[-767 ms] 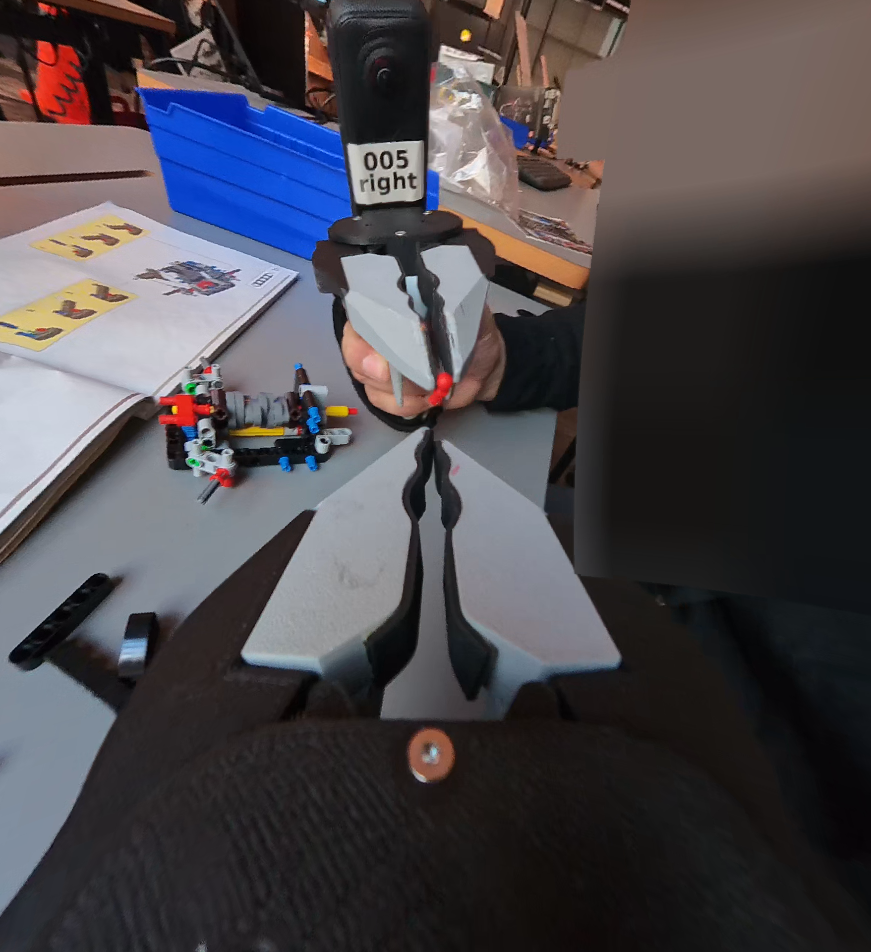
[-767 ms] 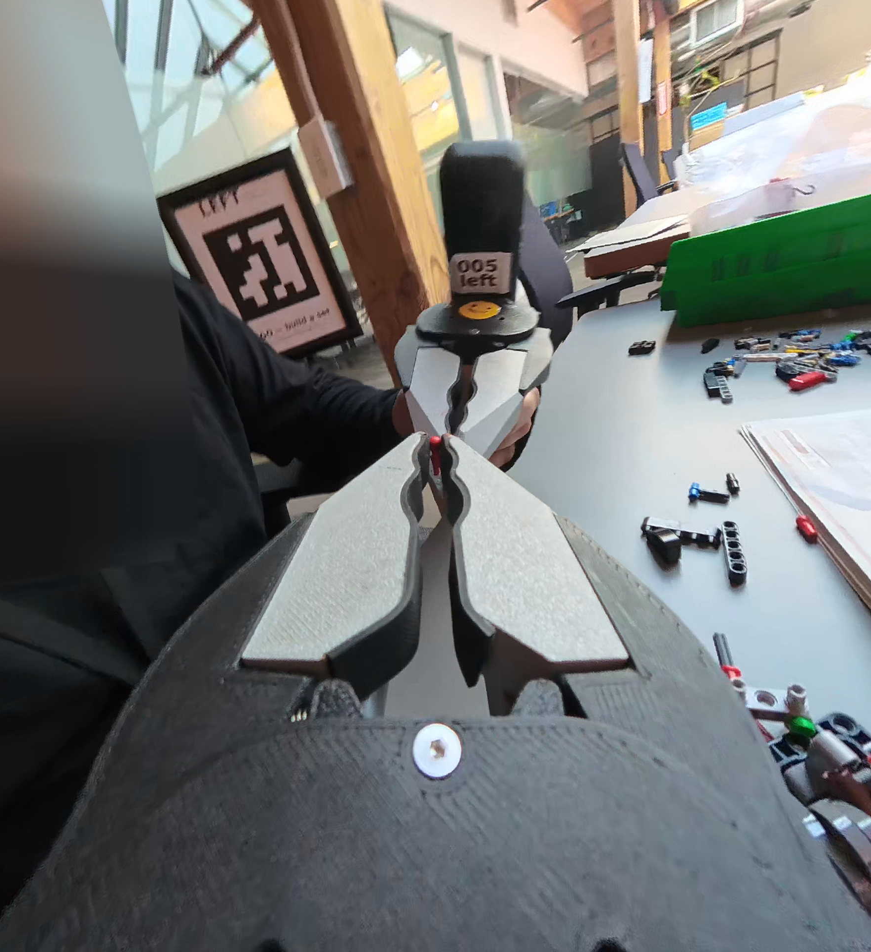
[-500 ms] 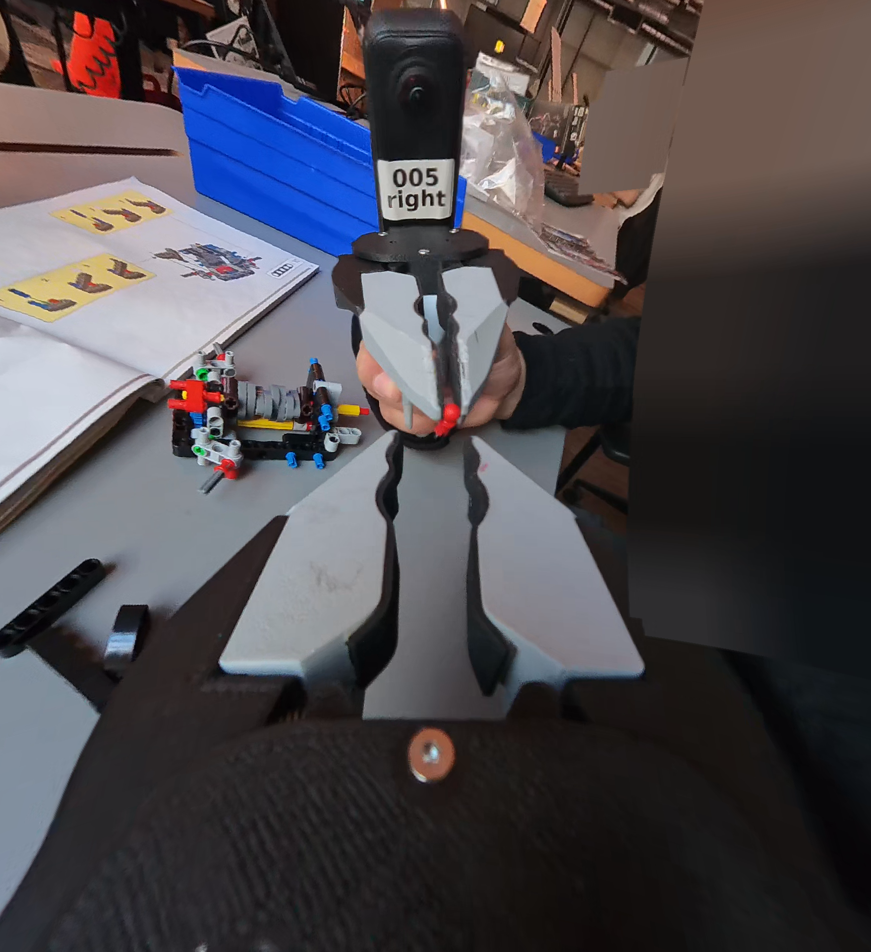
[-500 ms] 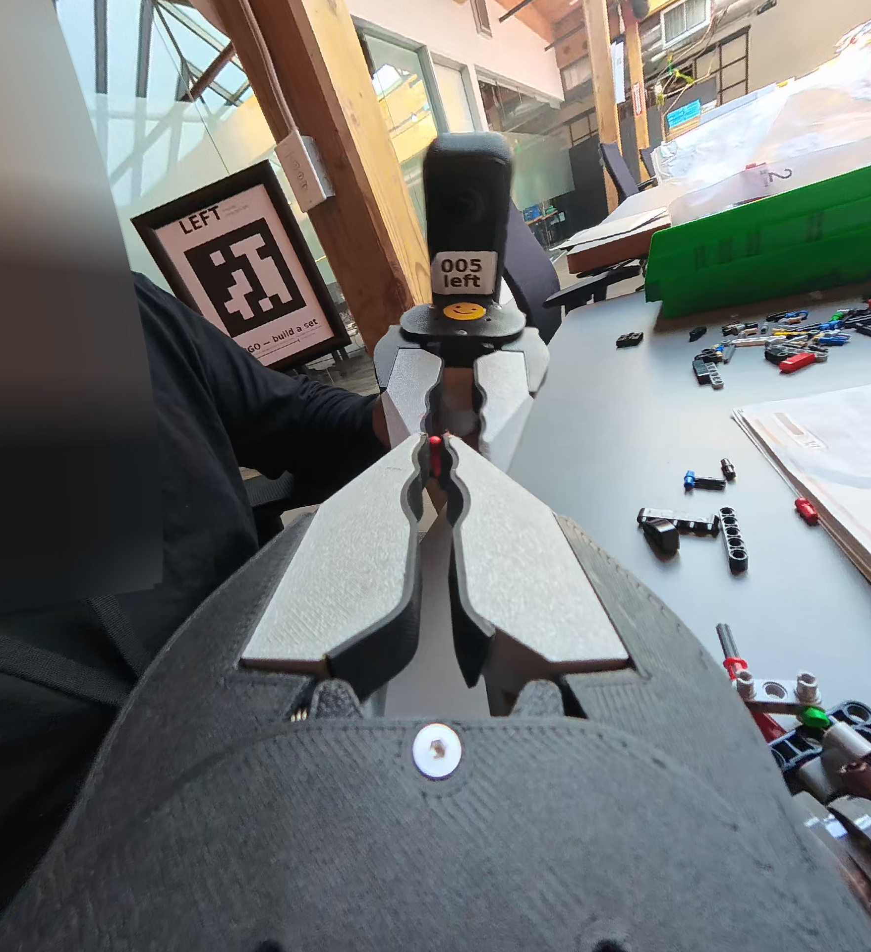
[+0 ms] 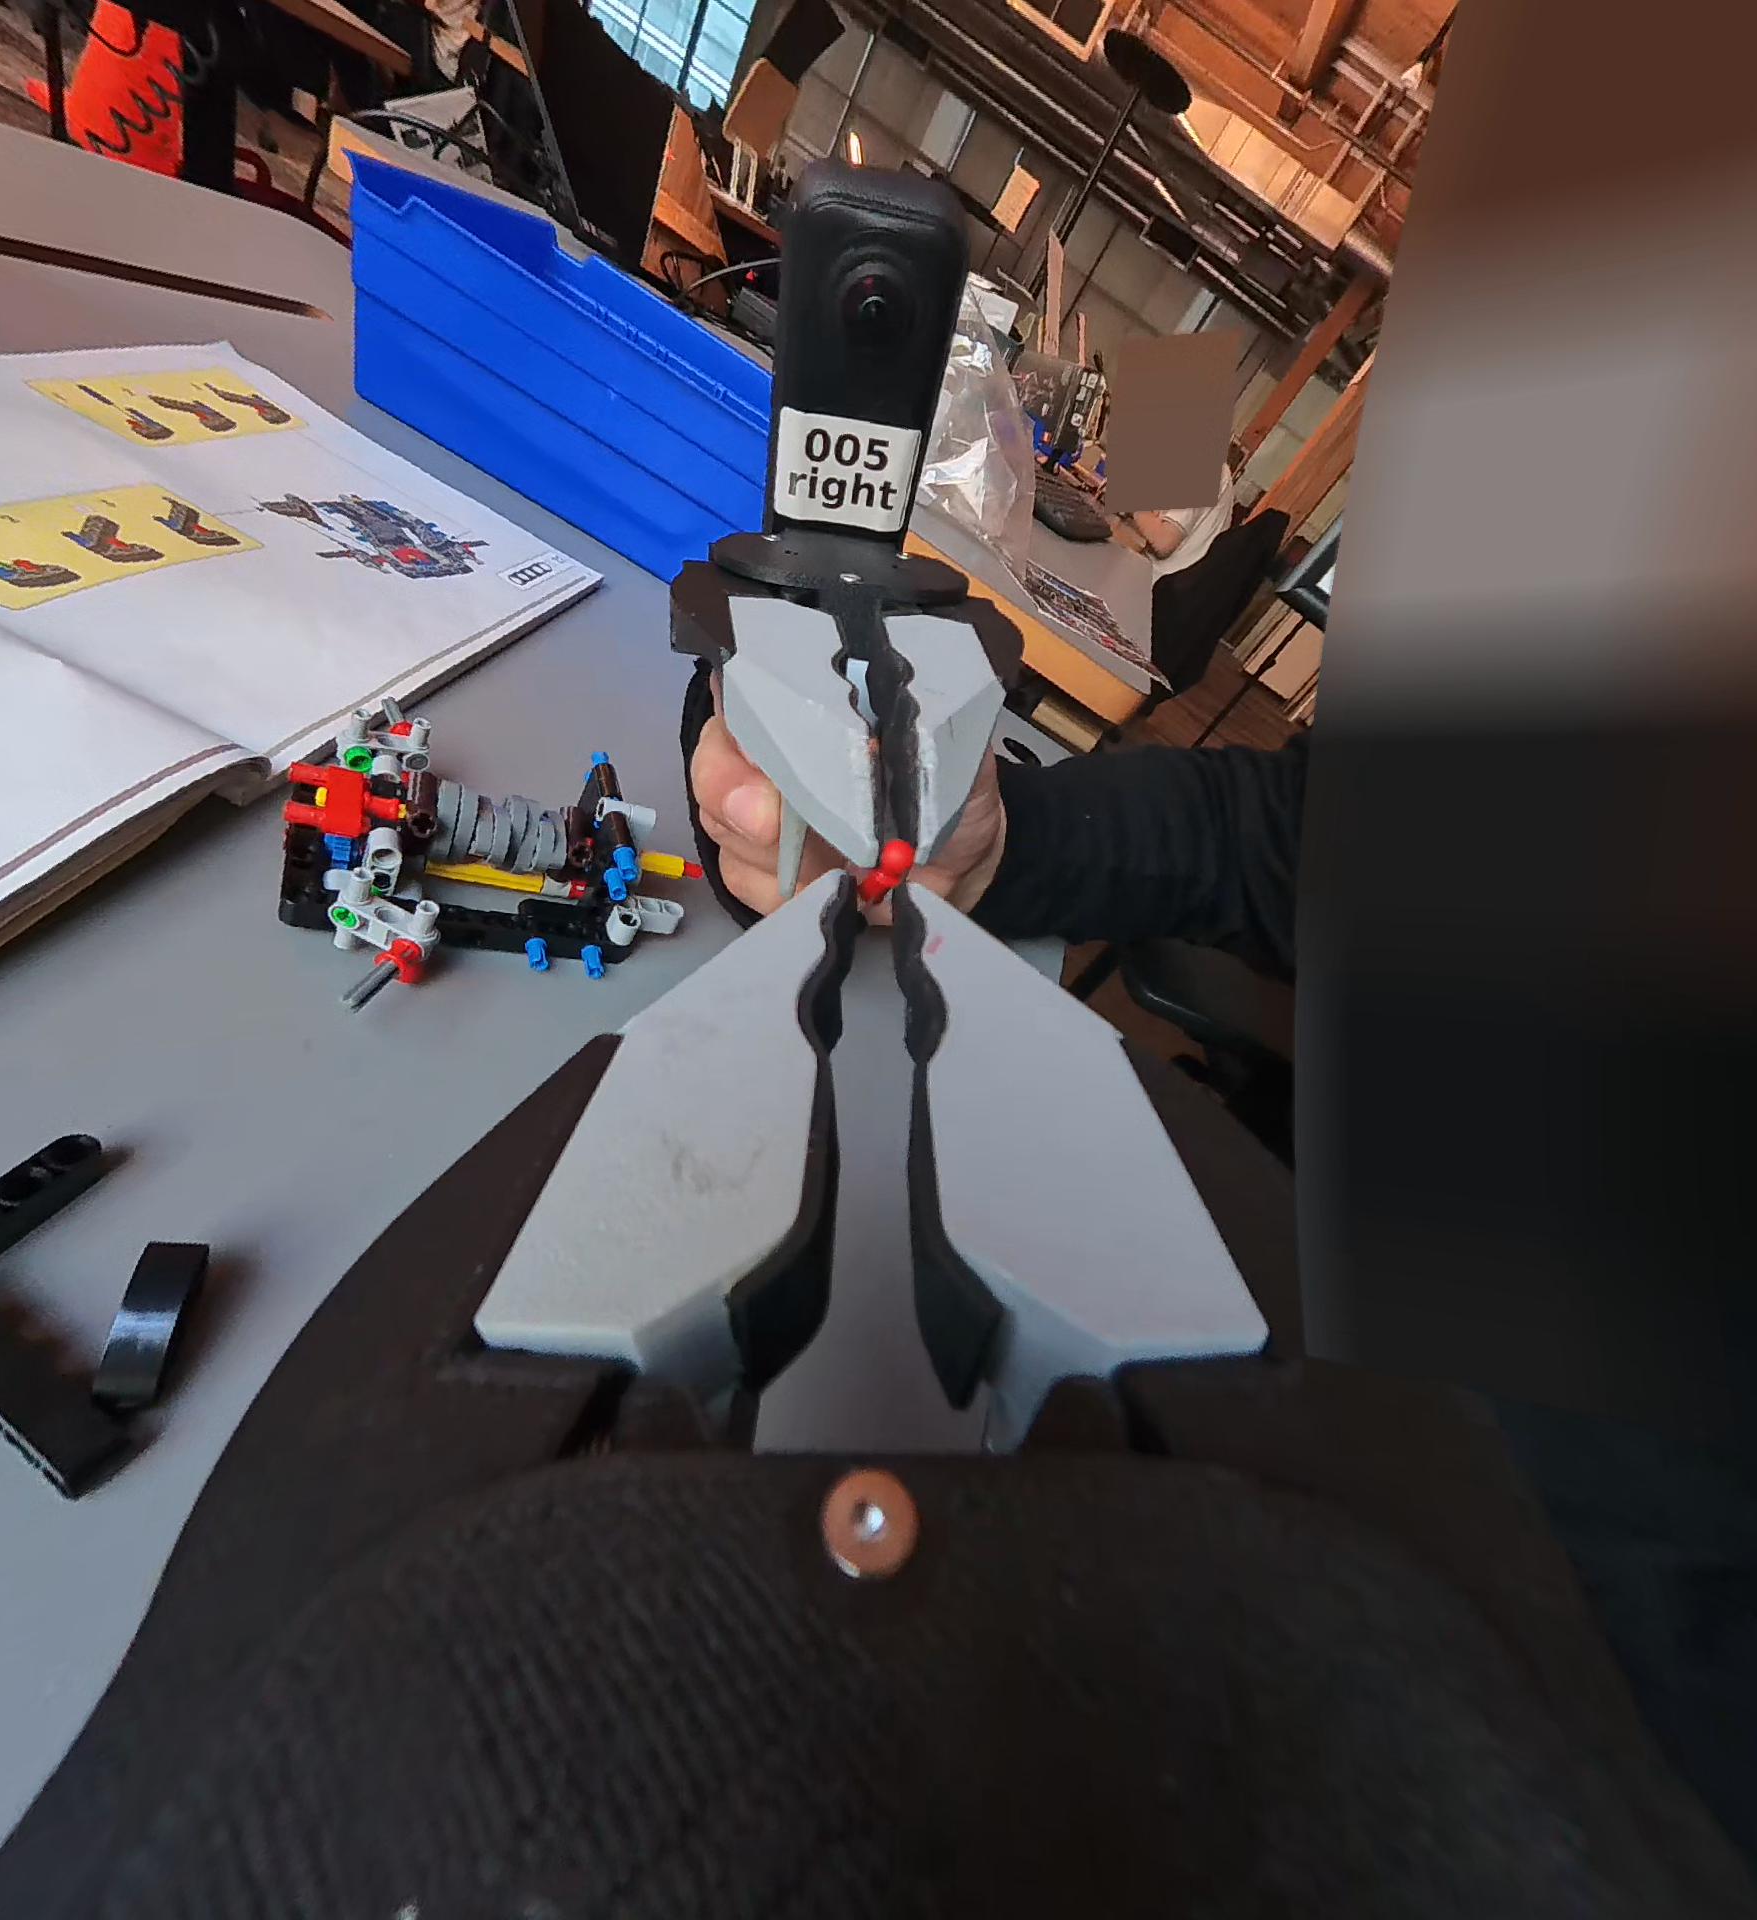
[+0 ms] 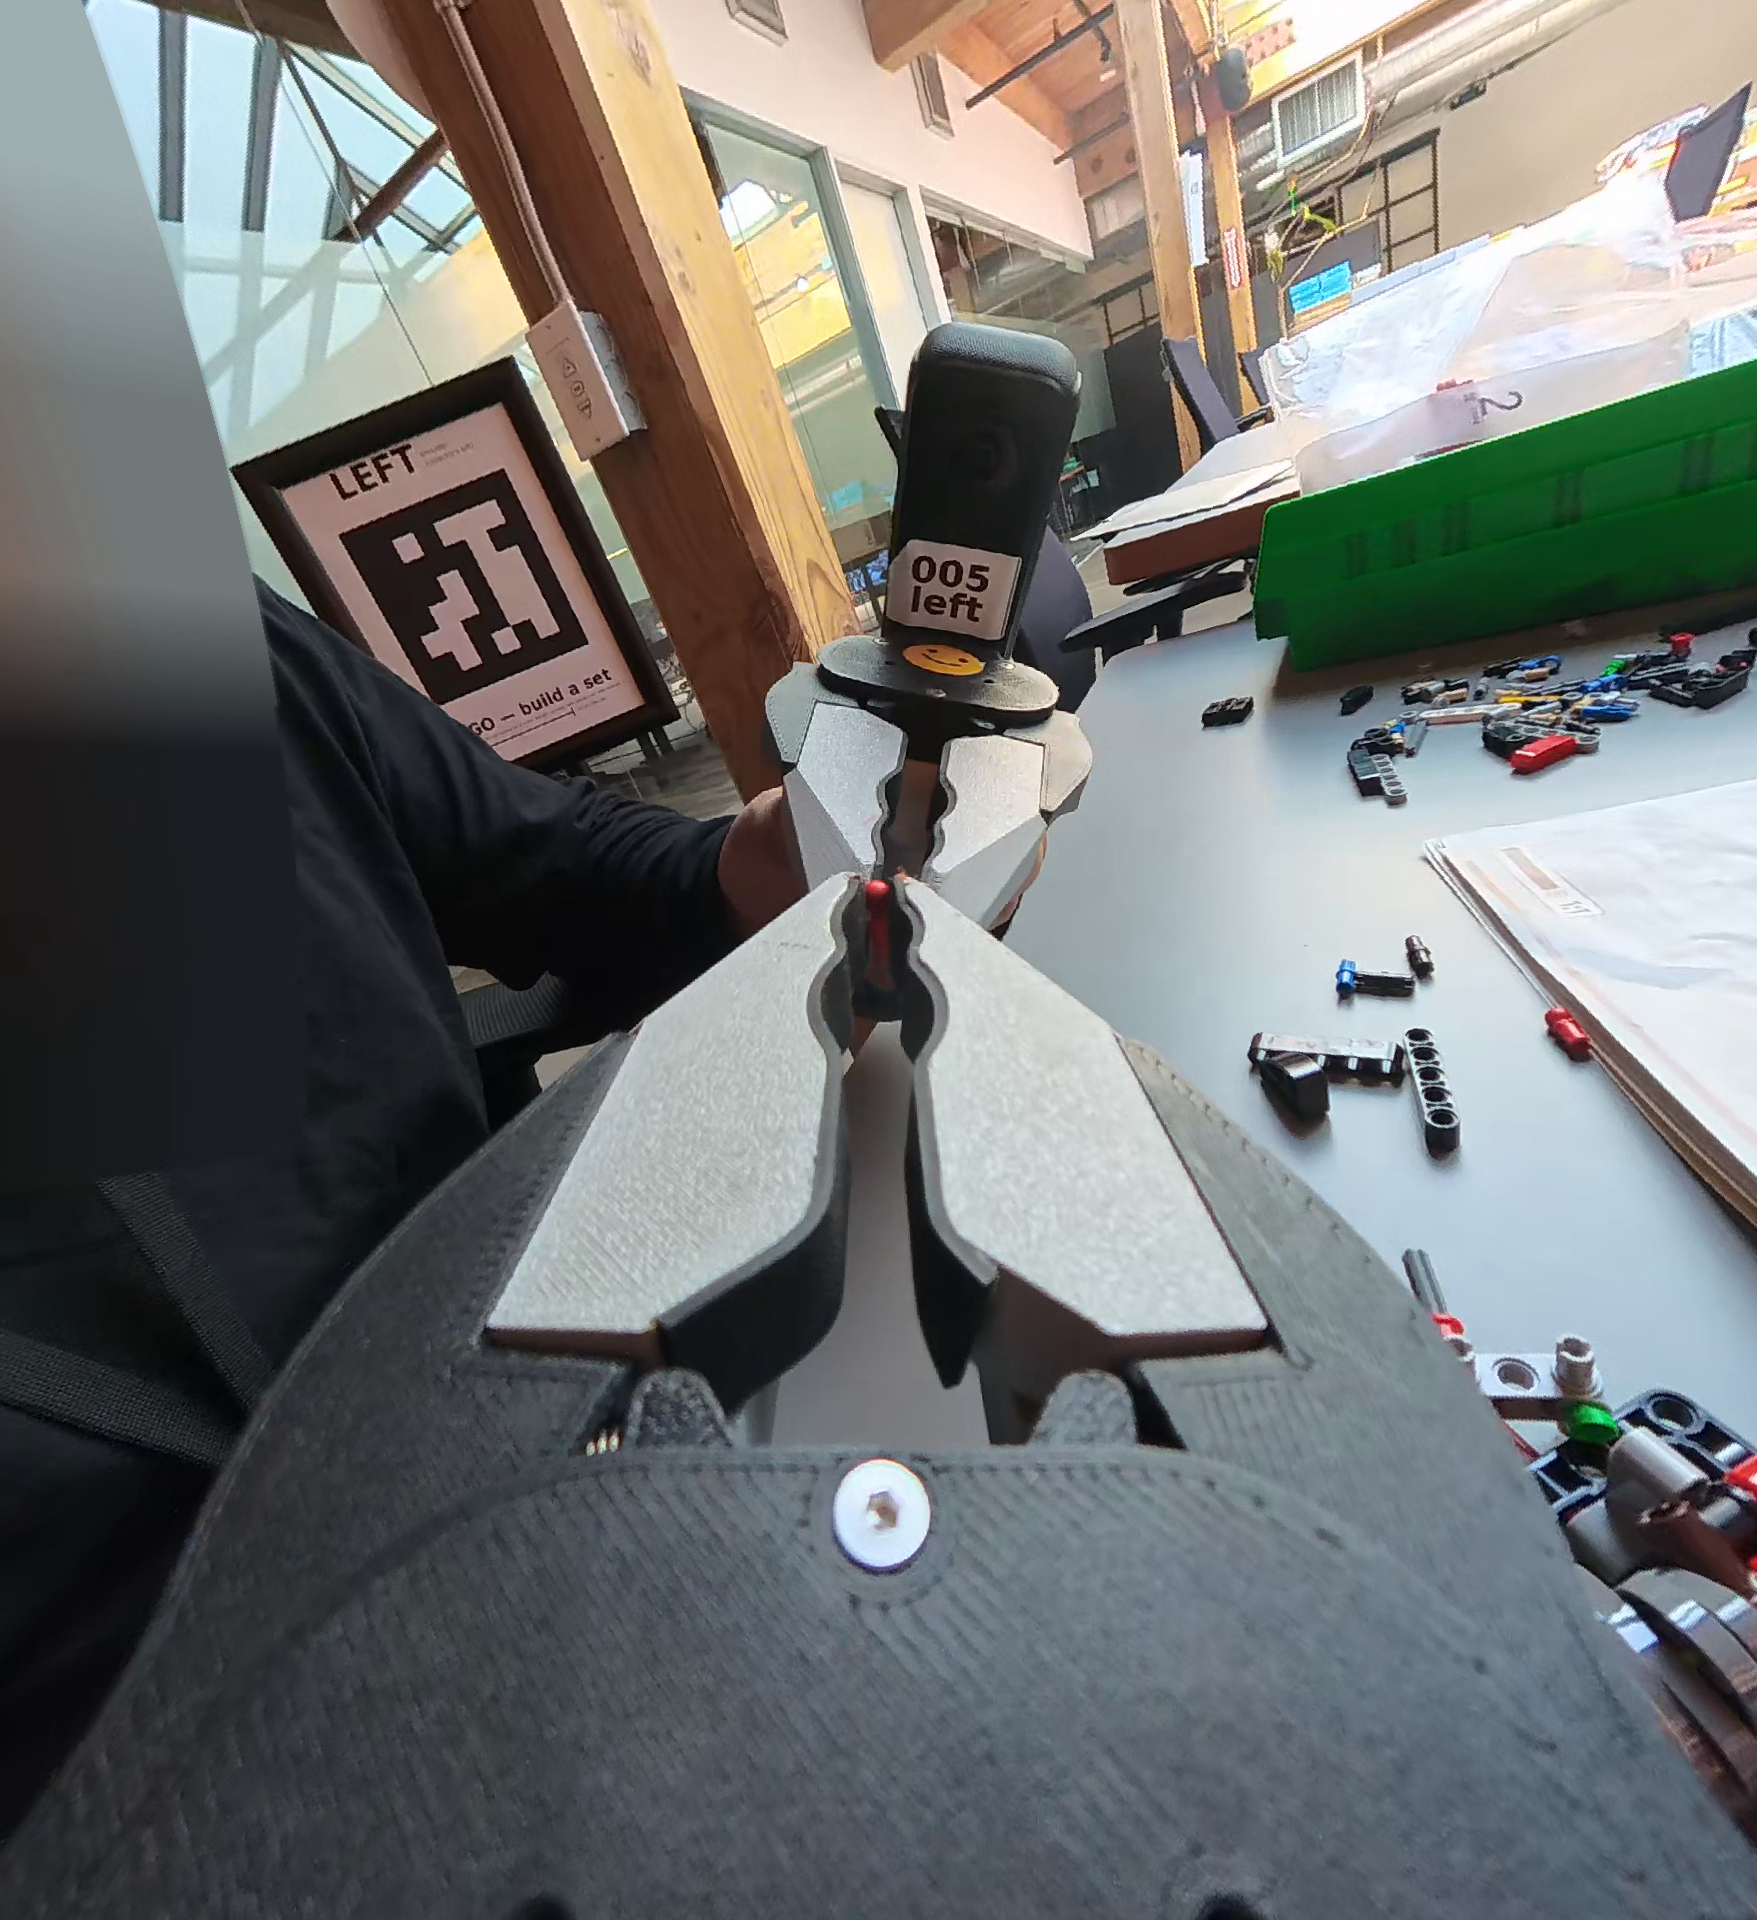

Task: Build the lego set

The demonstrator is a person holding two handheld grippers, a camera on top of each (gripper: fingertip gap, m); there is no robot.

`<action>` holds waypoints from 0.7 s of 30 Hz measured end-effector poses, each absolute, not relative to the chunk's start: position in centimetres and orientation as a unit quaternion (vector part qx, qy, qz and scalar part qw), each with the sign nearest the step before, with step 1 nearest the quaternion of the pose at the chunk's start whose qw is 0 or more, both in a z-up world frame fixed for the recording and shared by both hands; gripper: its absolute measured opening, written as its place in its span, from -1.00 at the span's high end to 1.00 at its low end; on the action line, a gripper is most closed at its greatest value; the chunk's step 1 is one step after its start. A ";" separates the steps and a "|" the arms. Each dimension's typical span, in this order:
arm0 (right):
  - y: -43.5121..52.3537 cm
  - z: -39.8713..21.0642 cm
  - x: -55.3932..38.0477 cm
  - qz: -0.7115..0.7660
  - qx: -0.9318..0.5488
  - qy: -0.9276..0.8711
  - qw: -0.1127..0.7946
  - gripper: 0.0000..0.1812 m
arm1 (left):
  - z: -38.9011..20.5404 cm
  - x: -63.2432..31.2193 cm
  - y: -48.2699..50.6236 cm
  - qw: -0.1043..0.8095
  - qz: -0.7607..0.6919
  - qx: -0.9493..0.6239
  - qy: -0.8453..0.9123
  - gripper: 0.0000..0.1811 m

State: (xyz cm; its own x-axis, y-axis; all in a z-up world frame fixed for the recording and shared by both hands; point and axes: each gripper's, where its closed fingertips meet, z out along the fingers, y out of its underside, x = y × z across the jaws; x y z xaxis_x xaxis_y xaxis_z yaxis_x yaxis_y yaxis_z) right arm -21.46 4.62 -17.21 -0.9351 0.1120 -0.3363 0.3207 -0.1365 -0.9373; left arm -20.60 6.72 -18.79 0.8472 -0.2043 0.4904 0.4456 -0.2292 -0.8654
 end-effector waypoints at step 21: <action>4.8 -17.0 -21.6 -0.744 0.171 0.643 0.070 0.99 | -18.7 -20.8 6.9 0.620 -0.225 -0.748 -0.080 0.96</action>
